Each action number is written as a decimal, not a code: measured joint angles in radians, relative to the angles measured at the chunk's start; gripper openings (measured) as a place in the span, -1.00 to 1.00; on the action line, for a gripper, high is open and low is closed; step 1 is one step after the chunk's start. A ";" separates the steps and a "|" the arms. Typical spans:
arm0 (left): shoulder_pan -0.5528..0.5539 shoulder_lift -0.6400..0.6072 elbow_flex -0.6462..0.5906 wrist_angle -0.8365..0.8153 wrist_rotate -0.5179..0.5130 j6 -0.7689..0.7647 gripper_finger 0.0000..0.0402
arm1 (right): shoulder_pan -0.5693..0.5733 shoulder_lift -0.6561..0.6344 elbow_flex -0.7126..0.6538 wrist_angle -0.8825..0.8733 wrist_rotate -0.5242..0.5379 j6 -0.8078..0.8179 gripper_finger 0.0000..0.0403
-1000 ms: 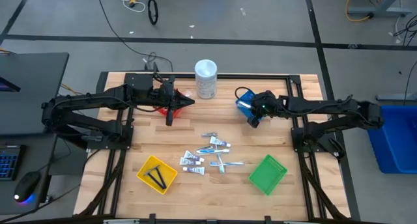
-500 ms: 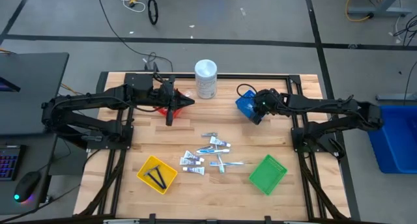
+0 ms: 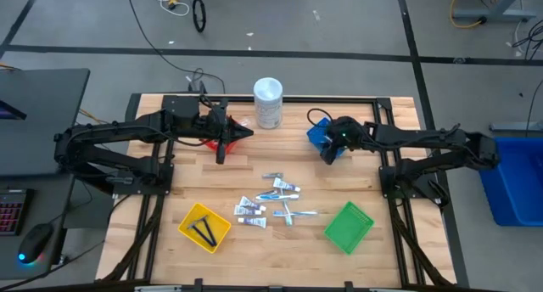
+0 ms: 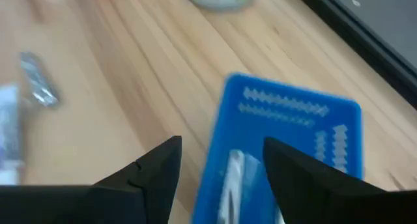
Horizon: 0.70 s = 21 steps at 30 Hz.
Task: Pick & Place Travel size toiletries
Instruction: Put the white toothpaste into the green basket
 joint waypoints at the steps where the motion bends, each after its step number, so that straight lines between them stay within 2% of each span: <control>1: 0.000 0.000 0.000 0.000 0.000 0.000 -0.93 | 0.007 0.000 0.000 0.022 0.000 0.000 0.08; 11: 0.000 0.000 0.000 -0.008 0.000 0.000 -0.93 | 0.079 0.000 0.000 0.145 -0.005 -0.034 -0.06; 21: -0.013 0.010 -0.042 -0.091 0.005 -0.019 -0.96 | 0.151 0.000 0.000 0.183 -0.028 -0.035 -0.10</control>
